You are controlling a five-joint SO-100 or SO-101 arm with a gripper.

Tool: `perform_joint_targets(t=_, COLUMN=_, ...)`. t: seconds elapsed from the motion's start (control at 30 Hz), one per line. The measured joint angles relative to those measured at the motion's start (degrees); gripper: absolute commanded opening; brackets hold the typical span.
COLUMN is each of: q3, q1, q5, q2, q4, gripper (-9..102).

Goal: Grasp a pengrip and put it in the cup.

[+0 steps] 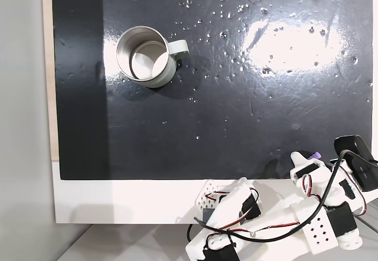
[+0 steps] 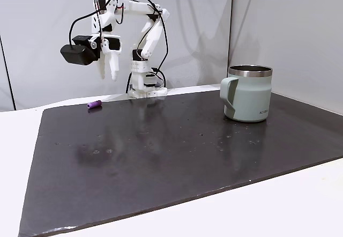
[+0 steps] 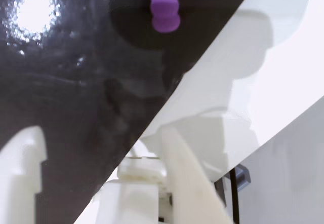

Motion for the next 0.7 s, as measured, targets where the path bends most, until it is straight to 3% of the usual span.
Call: perform_joint_targets(t=0.7, q3=7.9, q1=10.7, q5=-17.4, q2=-4.0, q4=-12.9, gripper=24)
